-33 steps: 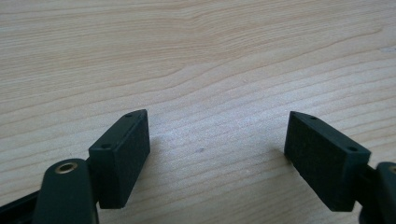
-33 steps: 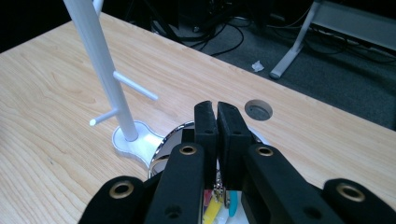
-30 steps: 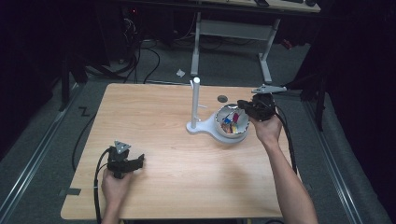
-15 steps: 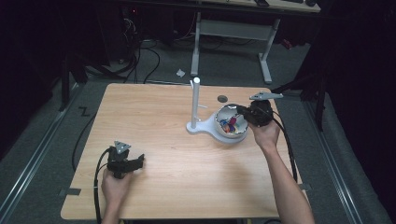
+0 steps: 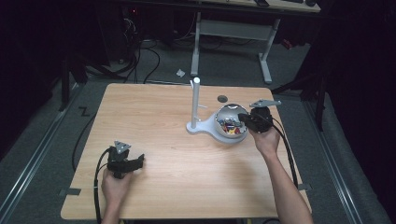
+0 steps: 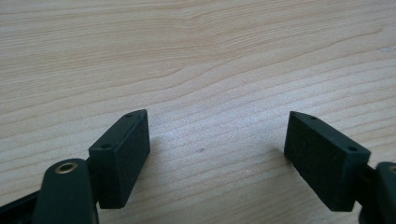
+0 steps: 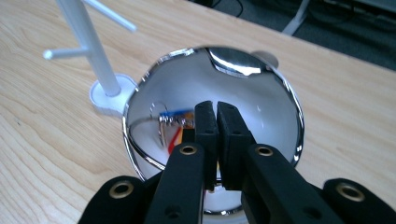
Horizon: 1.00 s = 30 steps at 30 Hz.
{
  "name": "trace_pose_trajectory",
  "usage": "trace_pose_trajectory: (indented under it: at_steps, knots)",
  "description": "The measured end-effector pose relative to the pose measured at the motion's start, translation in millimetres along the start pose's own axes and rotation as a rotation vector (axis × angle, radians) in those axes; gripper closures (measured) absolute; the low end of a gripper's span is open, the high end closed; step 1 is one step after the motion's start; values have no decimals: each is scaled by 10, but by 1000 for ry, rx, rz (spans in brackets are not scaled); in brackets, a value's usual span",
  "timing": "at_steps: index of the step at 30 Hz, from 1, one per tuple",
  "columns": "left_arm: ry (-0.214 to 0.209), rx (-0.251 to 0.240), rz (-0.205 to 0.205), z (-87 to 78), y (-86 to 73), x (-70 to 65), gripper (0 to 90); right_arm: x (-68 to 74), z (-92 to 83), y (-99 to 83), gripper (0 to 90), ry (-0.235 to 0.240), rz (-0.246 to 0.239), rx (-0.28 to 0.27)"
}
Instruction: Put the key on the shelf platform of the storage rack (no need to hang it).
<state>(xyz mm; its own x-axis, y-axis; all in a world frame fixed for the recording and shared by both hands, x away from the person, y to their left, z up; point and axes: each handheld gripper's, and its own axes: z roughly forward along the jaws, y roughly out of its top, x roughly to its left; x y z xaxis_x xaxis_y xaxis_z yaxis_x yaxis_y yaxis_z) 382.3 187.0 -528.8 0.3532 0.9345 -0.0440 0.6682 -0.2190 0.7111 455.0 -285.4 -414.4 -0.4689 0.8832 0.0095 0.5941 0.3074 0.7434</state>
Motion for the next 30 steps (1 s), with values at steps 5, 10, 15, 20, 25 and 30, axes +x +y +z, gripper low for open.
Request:
trace_pose_trajectory:
  at_steps: [5, 10, 15, 20, 25, 30]
  knots:
    - [1, 0, 1, 1, 0, -2, 228, -39, 51, -44, 880, -7, 7, 39]
    - [0, 0, 0, 0, 0, -1, 228, -56, 134, -73, 875, -2, 22, 72]
    - [1, 0, 1, 0, 0, -1, 228, -51, 157, -80, 744, 10, 44, 73]
    - [0, 0, 0, 0, 0, 0, 228, -47, 95, -66, 609, -1, 54, 53]
    - [1, 0, 1, 0, 0, -2, 228, -59, 14, -56, 529, -11, 81, 20]
    - [2, 1, 2, 1, 0, -2, 228, -70, -89, -39, 495, -21, 85, -11]
